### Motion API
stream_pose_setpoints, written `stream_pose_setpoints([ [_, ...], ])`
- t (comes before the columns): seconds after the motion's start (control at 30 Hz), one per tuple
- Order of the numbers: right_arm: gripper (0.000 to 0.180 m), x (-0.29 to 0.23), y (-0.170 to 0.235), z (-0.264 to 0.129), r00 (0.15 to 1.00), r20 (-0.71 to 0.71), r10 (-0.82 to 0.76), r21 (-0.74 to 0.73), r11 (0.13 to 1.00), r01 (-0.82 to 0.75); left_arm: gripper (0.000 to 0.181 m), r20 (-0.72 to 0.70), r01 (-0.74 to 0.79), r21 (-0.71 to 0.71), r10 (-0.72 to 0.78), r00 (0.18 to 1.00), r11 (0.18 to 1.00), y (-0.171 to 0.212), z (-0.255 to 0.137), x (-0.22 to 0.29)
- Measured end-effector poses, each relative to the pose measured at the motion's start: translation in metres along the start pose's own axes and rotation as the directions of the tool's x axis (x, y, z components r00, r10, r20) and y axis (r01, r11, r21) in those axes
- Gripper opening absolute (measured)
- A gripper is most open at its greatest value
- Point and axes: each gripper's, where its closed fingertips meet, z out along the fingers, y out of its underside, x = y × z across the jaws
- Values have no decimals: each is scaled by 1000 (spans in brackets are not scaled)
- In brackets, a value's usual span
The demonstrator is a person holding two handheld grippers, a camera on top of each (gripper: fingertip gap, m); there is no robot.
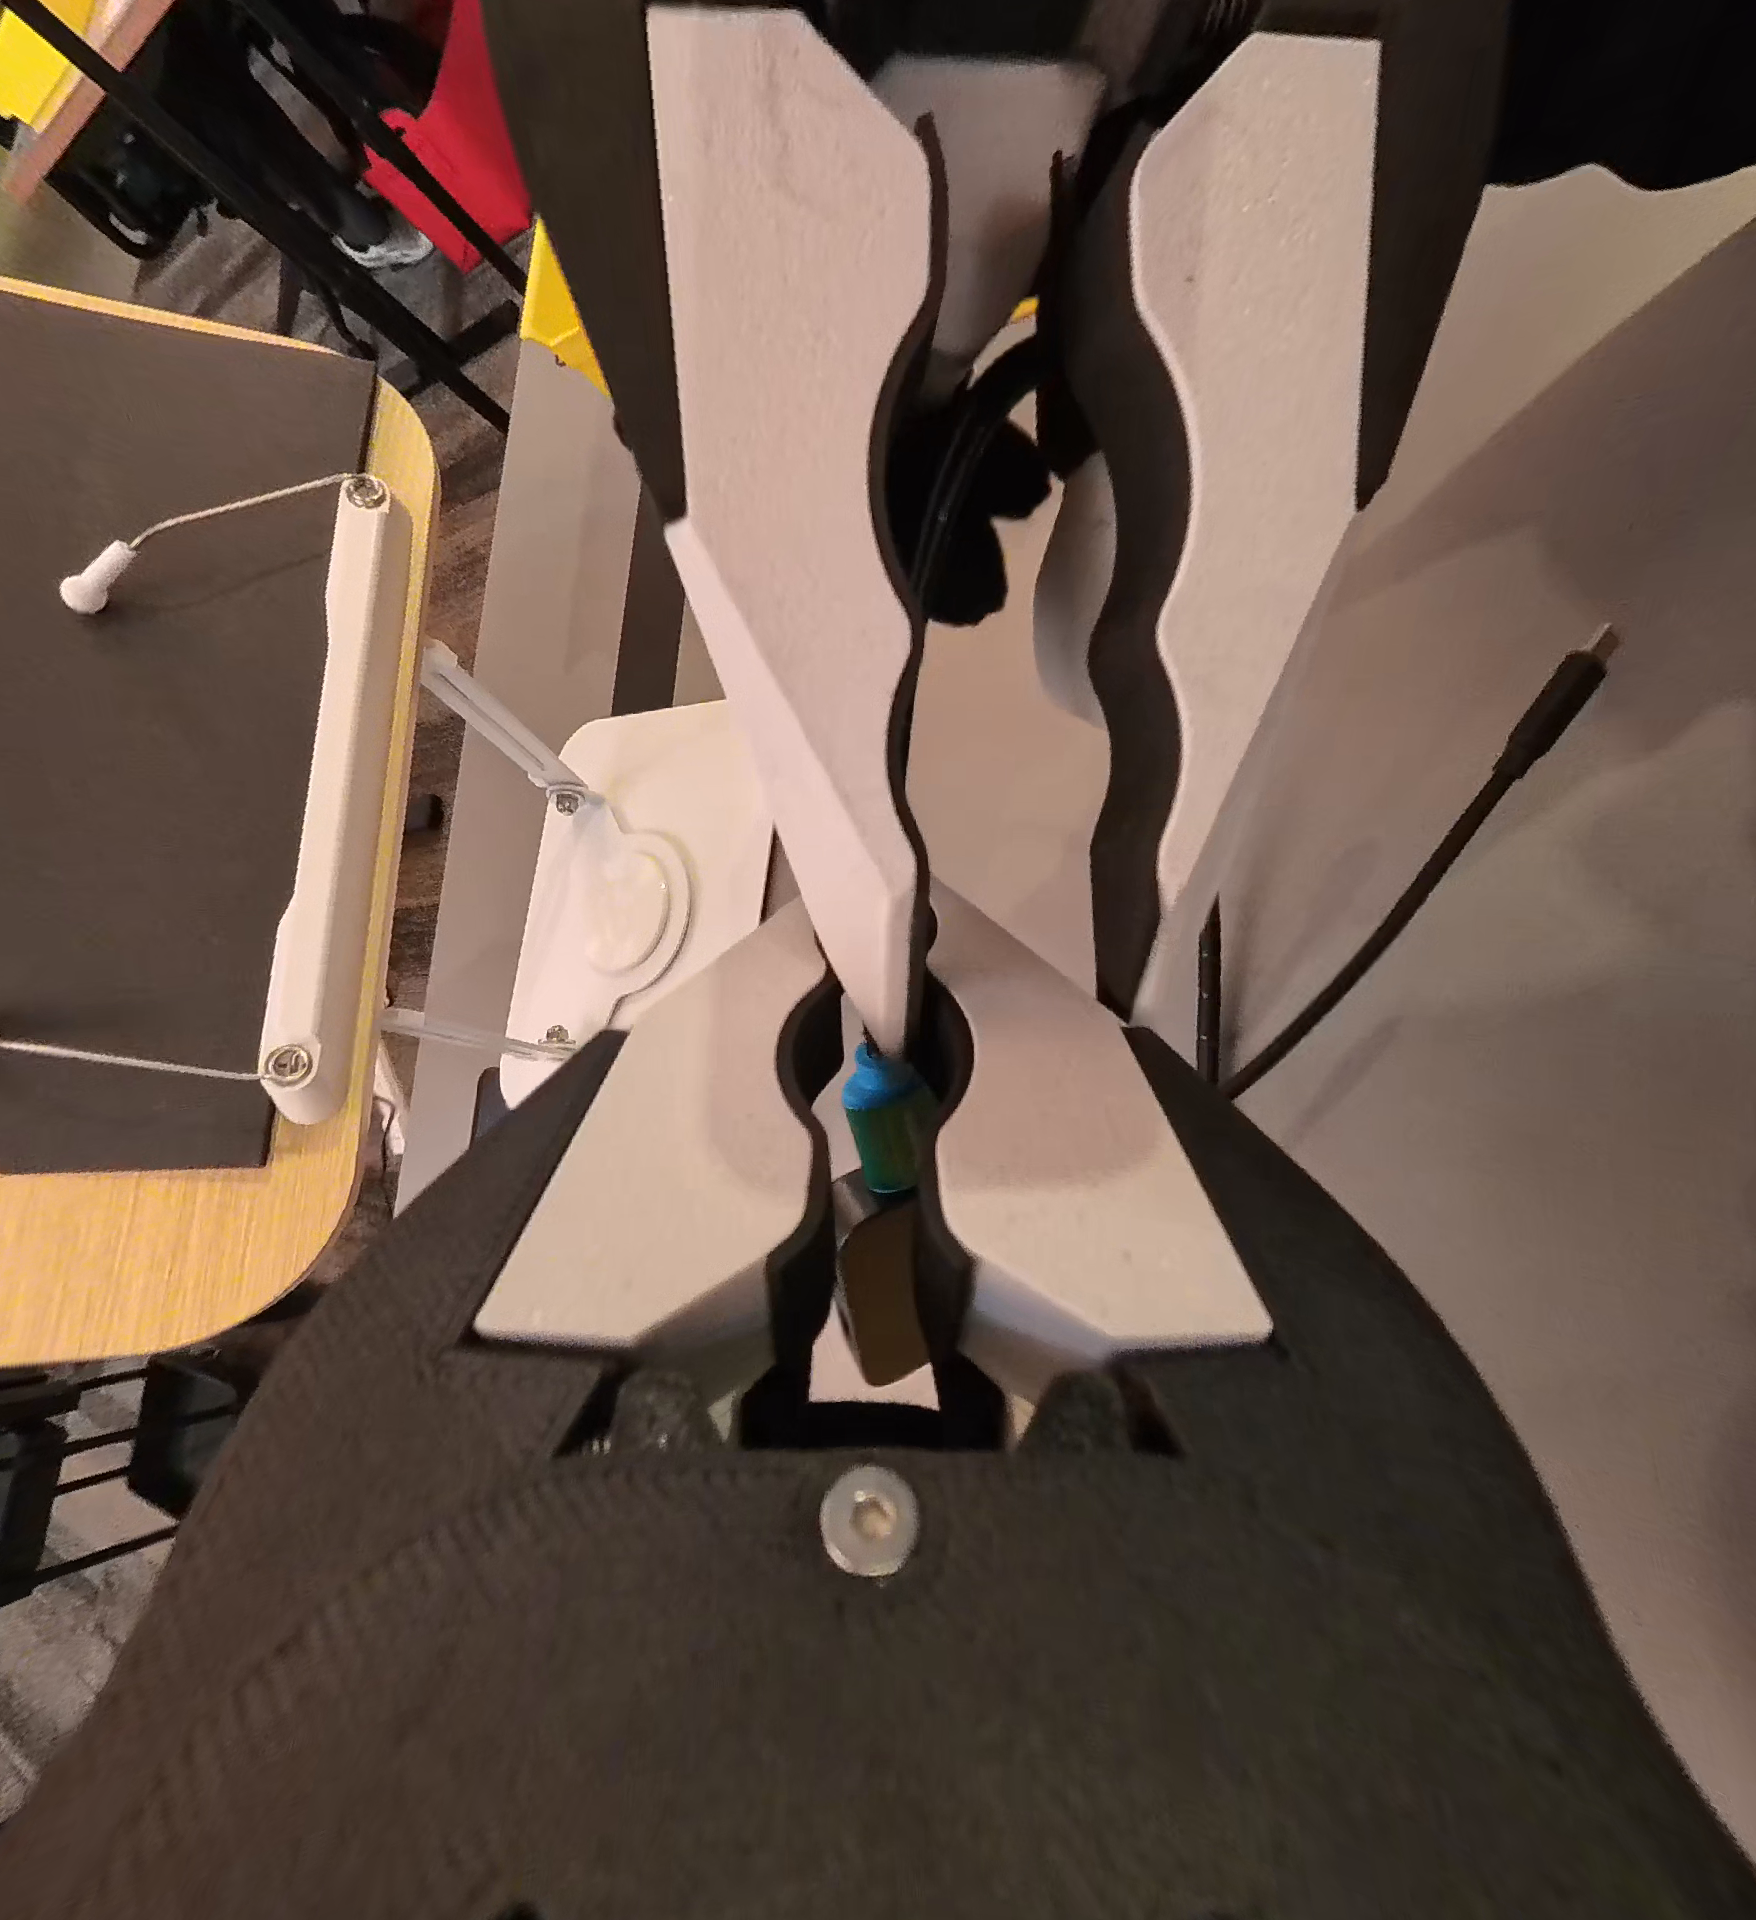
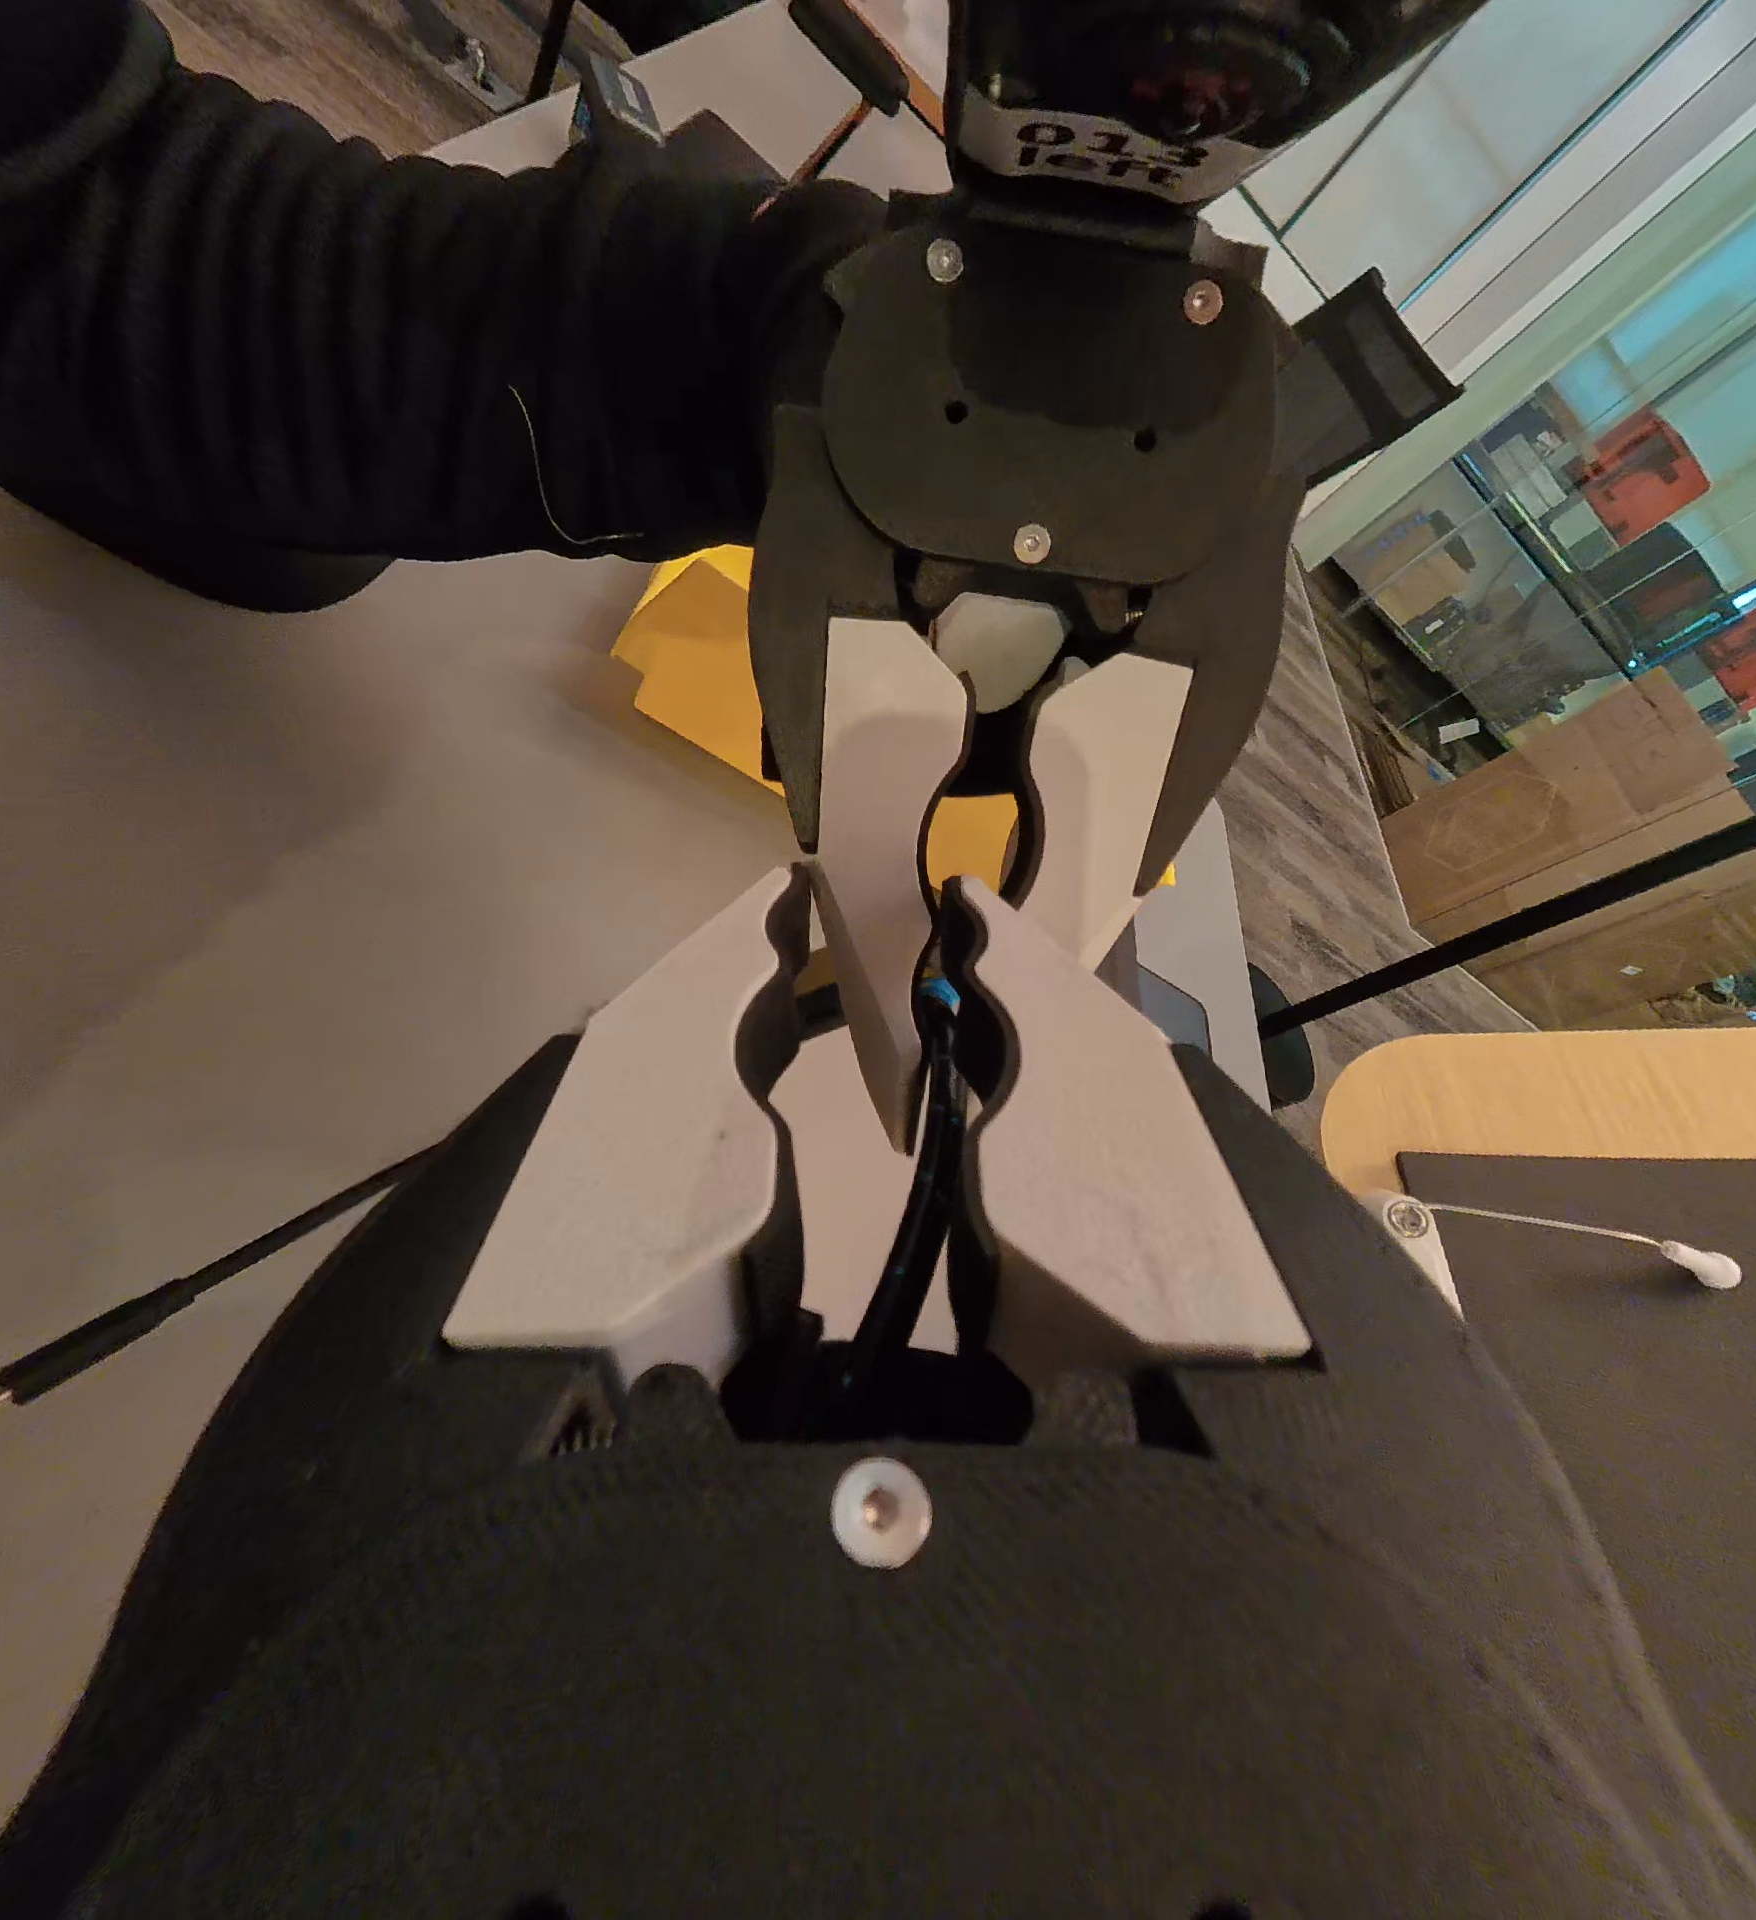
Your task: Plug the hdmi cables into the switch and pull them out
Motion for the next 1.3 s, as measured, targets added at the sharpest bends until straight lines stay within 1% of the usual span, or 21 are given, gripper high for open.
stream_pose_setpoints([
  [0.07, 28, 6, 3, -6, 1000, -29, 2, -18, 1000, -2, 3, 21, -1, -30, 2, 1000, 1000, 6, 0, -4],
  [0.1, 36, 12, 3, -11, 998, -55, 2, -22, 1000, -3, 3, 24, 6, -42, -5, 1000, 999, 9, -1, -5],
  [0.13, 34, 16, 6, -17, 997, -73, 0, -37, 999, -3, 3, 26, 8, -41, -6, 1000, 999, 10, -2, -6],
  [0.2, 24, 20, 13, -24, 996, -90, -14, -82, 997, 7, 3, 29, 16, -22, -15, 999, 1000, 7, -5, -7],
  [0.3, 12, 18, 26, -23, 997, -76, -23, -149, 989, 11, 3, 29, 7, -15, -6, 1000, 1000, 4, -5, -7],
  [0.37, 4, 19, 29, -21, 996, -85, -38, -165, 986, 24, 3, 29, -5, -30, 5, 1000, 1000, 6, -2, -6],
  [0.5, 4, 25, 30, -24, 994, -105, -9, -131, 991, -5, 3, 54, 12, 5, -12, 998, 1000, 3, -2, -12],
  [0.53, 4, 27, 31, -27, 993, -115, 4, -120, 993, -18, 8, 83, 14, 20, -16, 996, 1000, 1, -3, -17],
  [0.63, 4, 36, 35, -39, 989, -146, 35, -95, 994, -49, 40, 200, 50, 35, -56, 978, 998, 6, -15, -42],
  [0.67, 4, 39, 34, -44, 987, -156, 49, -73, 995, -61, 53, 226, 76, 67, -89, 970, 995, 8, -22, -49],
  [0.73, 4, 45, 30, -53, 981, -174, 86, -18, 996, -90, 67, 229, 132, 144, -163, 960, 981, 8, -37, -58],
  [0.8, 4, 52, 34, -62, 973, -203, 111, -9, 993, -115, 81, 242, 166, 130, -194, 951, 977, 22, -45, -63],
  [0.87, 4, 58, 39, -71, 964, -229, 134, -4, 990, -138, 87, 259, 179, 128, -207, 943, 976, 30, -50, -68],
  [0.97, 4, 67, 42, -81, 947, -259, 188, 28, 982, -187, 98, 313, 110, 118, -143, 939, 987, 20, -46, -71],
  [1.03, 4, 70, 42, -83, 938, -266, 221, 49, 975, -216, 108, 345, 63, 82, -88, 934, 995, 13, -30, -72],
  [1.1, 4, 72, 43, -85, 931, -268, 248, 60, 969, -241, 115, 392, 19, 13, -23, 920, 1000, 14, -11, -76],
  [1.2, 4, 75, 43, -88, 919, -271, 285, 80, 959, -273, 113, 447, -10, -51, 32, 894, 999, 21, 7, -84],
  [1.23, 4, 77, 42, -89, 915, -271, 299, 90, 954, -285, 103, 467, -23, -44, 41, 884, 999, 20, 8, -86],
  [1.27, 4, 78, 42, -91, 910, -269, 317, 103, 948, -299, 92, 476, -24, -9, 26, 879, 1000, 18, 10, -88],
  [1.3, 4, 78, 41, -92, 906, -264, 332, 118, 943, -311, 85, 462, -8, 26, -5, 887, 1000, 17, 13, -87],
])
